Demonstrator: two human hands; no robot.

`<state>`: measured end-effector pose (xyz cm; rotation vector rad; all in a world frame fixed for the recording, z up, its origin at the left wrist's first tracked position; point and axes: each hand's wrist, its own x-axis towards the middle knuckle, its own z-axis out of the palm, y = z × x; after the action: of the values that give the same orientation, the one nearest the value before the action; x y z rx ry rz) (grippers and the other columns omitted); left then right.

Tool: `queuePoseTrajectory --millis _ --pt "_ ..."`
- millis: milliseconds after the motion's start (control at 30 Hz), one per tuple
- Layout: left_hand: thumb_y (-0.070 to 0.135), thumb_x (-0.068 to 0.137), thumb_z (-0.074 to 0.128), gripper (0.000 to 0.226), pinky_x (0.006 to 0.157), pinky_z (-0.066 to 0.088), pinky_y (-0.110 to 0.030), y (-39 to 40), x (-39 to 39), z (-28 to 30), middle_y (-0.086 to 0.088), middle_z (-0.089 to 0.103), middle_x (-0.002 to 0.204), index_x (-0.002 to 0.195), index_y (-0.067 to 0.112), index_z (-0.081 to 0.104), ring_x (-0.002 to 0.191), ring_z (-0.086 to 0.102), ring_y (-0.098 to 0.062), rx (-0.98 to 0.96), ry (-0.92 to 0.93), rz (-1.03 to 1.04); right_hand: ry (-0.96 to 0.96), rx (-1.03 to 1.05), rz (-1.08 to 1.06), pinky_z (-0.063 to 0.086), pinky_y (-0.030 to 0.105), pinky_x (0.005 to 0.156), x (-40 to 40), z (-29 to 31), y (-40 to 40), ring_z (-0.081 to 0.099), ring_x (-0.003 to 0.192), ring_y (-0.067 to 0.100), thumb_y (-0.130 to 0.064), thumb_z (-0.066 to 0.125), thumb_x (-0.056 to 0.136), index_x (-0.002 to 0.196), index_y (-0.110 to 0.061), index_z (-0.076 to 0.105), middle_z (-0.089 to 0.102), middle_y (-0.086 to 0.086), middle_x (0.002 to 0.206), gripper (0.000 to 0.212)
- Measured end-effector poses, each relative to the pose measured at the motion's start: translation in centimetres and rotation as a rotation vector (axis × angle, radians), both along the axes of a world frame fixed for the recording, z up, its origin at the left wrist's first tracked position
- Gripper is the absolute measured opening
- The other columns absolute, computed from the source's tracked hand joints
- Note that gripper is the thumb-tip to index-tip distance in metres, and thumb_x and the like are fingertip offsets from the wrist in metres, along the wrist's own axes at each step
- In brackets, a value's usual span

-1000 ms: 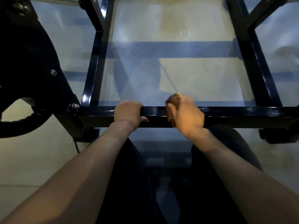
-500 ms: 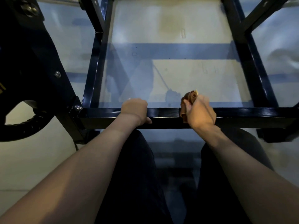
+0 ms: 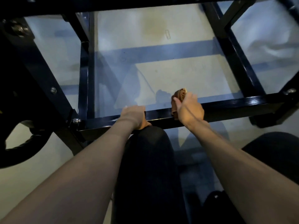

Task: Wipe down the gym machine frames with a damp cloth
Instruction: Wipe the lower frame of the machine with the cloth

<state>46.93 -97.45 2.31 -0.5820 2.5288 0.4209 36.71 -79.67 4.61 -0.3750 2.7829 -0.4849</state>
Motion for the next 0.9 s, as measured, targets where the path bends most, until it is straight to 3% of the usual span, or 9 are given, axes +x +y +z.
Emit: queuePoseTrajectory --millis 100,167,267,333,533,700,800,900 --pt "0.058 0.080 0.079 0.051 0.099 0.048 -0.042 -0.1 0.8 -0.4 -0.011 0.060 0.124 0.106 0.023 0.052 0.116 0.057 -0.036 0.048 0.033 0.023 -0.062 -0.100 0.292 0.048 0.038 0.080 2.3 -0.1 0.5 0.059 0.090 0.021 -0.057 0.050 0.102 0.117 -0.033 0.054 0.058 -0.001 0.111 0.029" --pt "0.057 0.081 0.078 0.051 0.097 0.049 -0.042 -0.1 0.7 -0.1 -0.010 0.059 0.122 0.106 0.021 0.052 0.115 0.058 -0.035 0.050 0.025 0.012 -0.073 -0.110 0.279 0.054 0.041 0.078 1.1 0.1 3.0 0.065 0.083 0.018 -0.063 0.046 0.100 0.104 -0.042 0.056 0.062 -0.006 0.095 0.024" --pt "0.054 0.079 0.080 0.053 0.094 0.051 -0.041 -0.1 0.4 -0.1 -0.008 0.061 0.119 0.112 0.020 0.058 0.111 0.060 -0.034 0.038 0.033 -0.010 -0.018 -0.023 -0.057 0.050 0.043 0.080 -2.0 -0.2 4.8 0.067 0.099 0.036 -0.057 0.050 0.103 0.118 -0.024 0.054 0.063 0.010 0.113 0.036" --pt "0.051 0.078 0.080 0.047 0.089 0.052 -0.038 0.0 0.6 -0.2 -0.008 0.062 0.115 0.103 0.020 0.056 0.108 0.060 -0.033 0.020 0.027 -0.011 0.014 0.018 -0.134 0.040 0.040 0.077 -2.3 -0.5 3.1 0.062 0.108 0.042 -0.051 0.049 0.105 0.122 -0.010 0.050 0.054 0.016 0.125 0.045" --pt "0.064 0.075 0.078 0.048 0.071 0.041 -0.035 0.1 0.1 0.5 0.000 0.059 0.097 0.092 0.028 0.052 0.093 0.059 -0.030 -0.052 -0.010 -0.066 -0.077 -0.038 0.312 0.045 0.046 0.081 1.2 -0.6 0.6 0.061 0.109 0.040 -0.054 0.048 0.105 0.129 -0.012 0.049 0.052 0.014 0.126 0.049" --pt "0.068 0.075 0.075 0.046 0.073 0.042 -0.035 0.5 0.6 0.7 0.002 0.060 0.096 0.091 0.030 0.055 0.094 0.060 -0.028 -0.067 0.004 -0.044 -0.019 0.063 0.095 0.041 0.043 0.081 -4.3 -0.6 4.1 0.060 0.112 0.042 -0.051 0.048 0.106 0.127 -0.008 0.050 0.053 0.016 0.127 0.048" --pt "0.070 0.071 0.076 0.047 0.069 0.044 -0.035 0.3 0.3 1.1 0.004 0.062 0.089 0.085 0.029 0.057 0.089 0.062 -0.027 -0.062 0.027 -0.062 -0.027 0.044 0.181 0.039 0.043 0.078 -4.0 -1.1 0.7 0.060 0.113 0.043 -0.050 0.045 0.107 0.128 -0.006 0.049 0.051 0.017 0.129 0.049" --pt "0.068 0.071 0.078 0.048 0.067 0.040 -0.032 0.2 0.1 1.7 0.005 0.064 0.090 0.094 0.029 0.064 0.088 0.063 -0.024 -0.084 -0.013 -0.077 -0.032 -0.038 0.412 0.039 0.044 0.075 -0.1 -1.6 -2.0 0.061 0.108 0.042 -0.051 0.049 0.106 0.129 -0.010 0.049 0.052 0.014 0.126 0.047"
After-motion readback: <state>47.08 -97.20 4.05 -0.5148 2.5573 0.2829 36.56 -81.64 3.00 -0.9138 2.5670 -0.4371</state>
